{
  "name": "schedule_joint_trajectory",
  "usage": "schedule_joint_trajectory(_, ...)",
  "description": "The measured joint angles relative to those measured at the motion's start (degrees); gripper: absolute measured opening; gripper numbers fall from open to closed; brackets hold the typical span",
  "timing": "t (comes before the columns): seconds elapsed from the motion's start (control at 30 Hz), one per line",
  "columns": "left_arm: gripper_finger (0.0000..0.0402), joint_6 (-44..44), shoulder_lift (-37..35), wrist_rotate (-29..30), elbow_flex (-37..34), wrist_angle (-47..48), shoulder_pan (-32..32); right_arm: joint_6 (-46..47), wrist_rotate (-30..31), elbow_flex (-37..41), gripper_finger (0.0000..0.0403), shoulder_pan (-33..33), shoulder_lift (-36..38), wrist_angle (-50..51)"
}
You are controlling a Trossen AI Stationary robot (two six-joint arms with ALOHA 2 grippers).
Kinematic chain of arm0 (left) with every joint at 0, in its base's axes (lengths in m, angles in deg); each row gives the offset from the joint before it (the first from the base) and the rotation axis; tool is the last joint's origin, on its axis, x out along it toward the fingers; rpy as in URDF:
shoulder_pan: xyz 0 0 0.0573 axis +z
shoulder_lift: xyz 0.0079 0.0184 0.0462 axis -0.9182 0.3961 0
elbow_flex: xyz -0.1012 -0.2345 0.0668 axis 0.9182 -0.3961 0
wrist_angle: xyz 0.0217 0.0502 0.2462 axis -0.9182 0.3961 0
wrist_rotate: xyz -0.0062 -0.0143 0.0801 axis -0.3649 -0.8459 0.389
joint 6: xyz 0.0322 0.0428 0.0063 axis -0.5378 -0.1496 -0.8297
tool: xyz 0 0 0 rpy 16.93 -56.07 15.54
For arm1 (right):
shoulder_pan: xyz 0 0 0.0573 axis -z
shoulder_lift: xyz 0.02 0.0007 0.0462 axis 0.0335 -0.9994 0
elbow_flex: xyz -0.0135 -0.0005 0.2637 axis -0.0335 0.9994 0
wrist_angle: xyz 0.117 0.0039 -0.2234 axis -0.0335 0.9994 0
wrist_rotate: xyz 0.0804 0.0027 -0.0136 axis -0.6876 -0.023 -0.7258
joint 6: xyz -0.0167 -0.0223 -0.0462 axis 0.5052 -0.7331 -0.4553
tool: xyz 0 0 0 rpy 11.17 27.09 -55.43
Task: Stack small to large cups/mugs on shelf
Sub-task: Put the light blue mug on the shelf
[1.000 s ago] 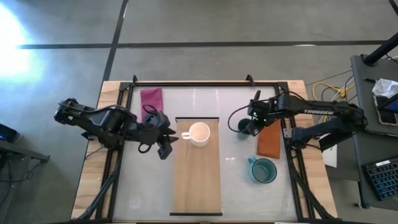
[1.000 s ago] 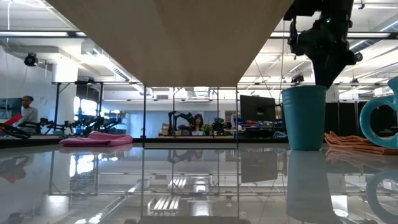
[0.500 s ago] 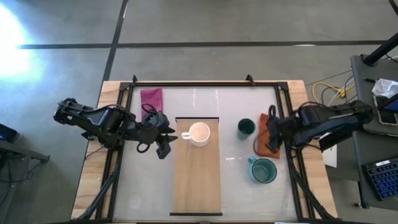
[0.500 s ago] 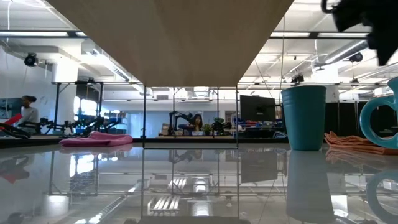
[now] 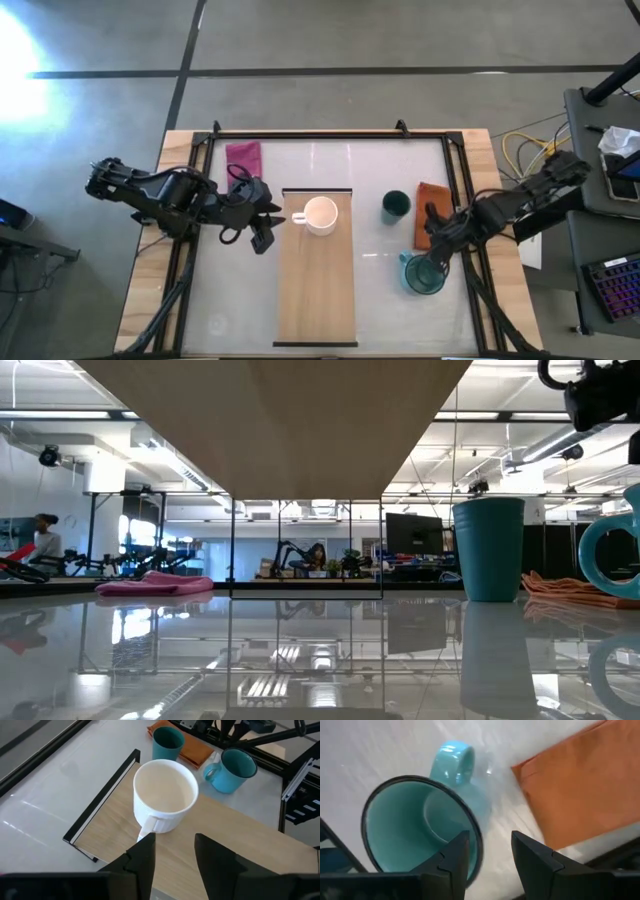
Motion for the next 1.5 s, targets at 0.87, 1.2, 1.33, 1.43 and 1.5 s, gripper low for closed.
schedule_joint_trajectory(0.87, 0.0122, 0.1, 0.3, 0.0, 0.0, 0.0, 0.0, 0.2, -2.7, 4.5, 0.0105, -2.6, -14.2, -7.5)
schedule_joint_trajectory(1.2, 0.0122, 0.1, 0.3, -0.1, 0.0, 2.4, 0.1, -6.7, -2.3, -0.6, 0.0018, -2.6, -16.9, -4.6)
schedule_joint_trajectory(1.33, 0.0122, 2.5, 0.3, 0.0, -1.0, 4.6, 0.3, -10.8, -2.3, -8.6, 0.0018, -2.6, -18.4, 2.6)
schedule_joint_trajectory(1.43, 0.0122, 3.0, 0.3, -0.1, -2.1, 4.5, 0.3, -15.7, -2.3, -17.6, 0.0018, -2.6, -20.5, 7.4)
schedule_joint_trajectory(1.5, 0.0122, 3.0, 0.3, 0.0, -3.1, 4.2, 0.3, -19.1, -1.8, -23.8, 0.0018, -2.6, -23.0, 12.5)
